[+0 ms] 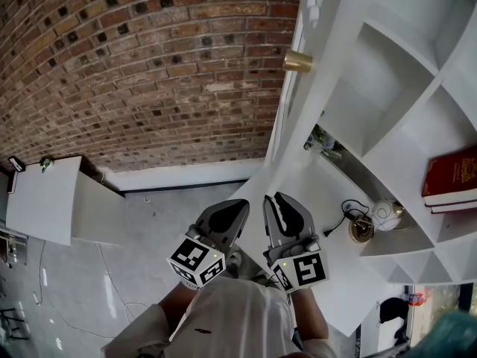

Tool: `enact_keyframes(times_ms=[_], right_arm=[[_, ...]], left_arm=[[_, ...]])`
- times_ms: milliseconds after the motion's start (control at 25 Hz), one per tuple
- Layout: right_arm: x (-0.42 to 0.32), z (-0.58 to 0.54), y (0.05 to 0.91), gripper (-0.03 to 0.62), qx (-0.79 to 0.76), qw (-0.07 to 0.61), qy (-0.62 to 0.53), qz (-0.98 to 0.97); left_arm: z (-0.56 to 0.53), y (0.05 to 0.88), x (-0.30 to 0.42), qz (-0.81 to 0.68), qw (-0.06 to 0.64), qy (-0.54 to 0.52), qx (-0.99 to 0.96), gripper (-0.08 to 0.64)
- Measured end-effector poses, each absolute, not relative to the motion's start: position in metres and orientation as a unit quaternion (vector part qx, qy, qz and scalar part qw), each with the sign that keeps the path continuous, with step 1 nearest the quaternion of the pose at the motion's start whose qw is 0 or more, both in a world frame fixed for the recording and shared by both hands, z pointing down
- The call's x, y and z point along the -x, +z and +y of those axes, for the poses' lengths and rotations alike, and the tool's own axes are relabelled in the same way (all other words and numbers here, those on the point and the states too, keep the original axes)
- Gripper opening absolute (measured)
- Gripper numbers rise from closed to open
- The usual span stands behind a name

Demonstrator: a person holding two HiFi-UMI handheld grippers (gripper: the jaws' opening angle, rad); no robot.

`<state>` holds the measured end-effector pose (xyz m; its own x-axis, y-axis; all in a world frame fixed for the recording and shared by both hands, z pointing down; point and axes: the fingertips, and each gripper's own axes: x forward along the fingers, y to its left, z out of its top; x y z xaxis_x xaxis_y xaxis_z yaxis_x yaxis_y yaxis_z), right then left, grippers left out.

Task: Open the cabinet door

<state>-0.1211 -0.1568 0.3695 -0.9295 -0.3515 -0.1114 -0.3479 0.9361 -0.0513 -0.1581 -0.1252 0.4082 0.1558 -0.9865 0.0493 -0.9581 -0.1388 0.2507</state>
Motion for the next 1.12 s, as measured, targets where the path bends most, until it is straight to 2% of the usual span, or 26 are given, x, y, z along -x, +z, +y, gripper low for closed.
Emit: enact_keyframes(times_ms=[1120], right_arm=[[0.175, -0.136, 0.369, 0.061, 0.129, 0.063, -0.008, 0.99]], left_arm=[[-0.099, 0.404, 0.203, -0.69, 0.105, -0.072, -0.713, 0.009]])
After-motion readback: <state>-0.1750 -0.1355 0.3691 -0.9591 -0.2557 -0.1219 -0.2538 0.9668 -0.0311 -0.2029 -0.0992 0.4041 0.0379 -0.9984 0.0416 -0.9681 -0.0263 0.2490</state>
